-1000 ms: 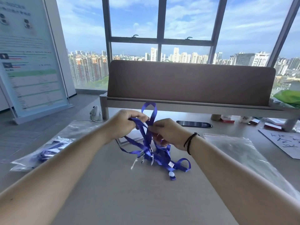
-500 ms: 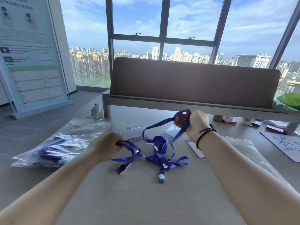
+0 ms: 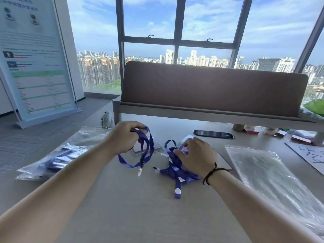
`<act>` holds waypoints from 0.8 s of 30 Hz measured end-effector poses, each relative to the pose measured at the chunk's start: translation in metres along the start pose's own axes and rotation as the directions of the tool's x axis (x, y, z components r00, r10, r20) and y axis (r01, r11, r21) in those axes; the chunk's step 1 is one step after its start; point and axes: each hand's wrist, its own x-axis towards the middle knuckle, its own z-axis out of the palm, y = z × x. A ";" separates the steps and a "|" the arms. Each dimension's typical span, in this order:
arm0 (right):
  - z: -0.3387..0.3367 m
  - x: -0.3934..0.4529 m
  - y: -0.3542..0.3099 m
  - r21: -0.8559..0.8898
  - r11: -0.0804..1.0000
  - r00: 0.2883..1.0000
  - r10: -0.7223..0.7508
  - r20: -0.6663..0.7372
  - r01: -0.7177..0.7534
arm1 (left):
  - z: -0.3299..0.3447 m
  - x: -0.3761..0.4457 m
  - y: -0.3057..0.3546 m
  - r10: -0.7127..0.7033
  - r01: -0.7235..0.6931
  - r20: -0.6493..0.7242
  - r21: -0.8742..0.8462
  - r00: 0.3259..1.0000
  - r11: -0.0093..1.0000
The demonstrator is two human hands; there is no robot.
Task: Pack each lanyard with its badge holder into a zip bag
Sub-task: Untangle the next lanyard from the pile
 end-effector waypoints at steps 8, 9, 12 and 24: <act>0.031 -0.039 0.002 0.106 0.988 0.964 -0.134 0.232 0.112 | 0.019 -0.006 0.004 0.100 -0.110 0.065 0.164 0.993 0.980; 0.035 -0.031 0.007 0.156 0.985 0.974 -0.102 0.204 0.071 | 0.021 -0.007 0.001 0.084 -0.094 0.064 0.188 0.994 0.978; 0.037 -0.007 0.013 0.283 0.959 0.976 -0.082 0.200 0.023 | 0.031 -0.009 -0.004 0.022 -0.032 0.060 0.175 0.998 0.984; 0.018 -0.022 0.073 0.148 0.974 0.985 0.174 -0.018 -0.169 | 0.070 -0.019 -0.001 0.035 -0.078 0.202 0.207 0.979 0.975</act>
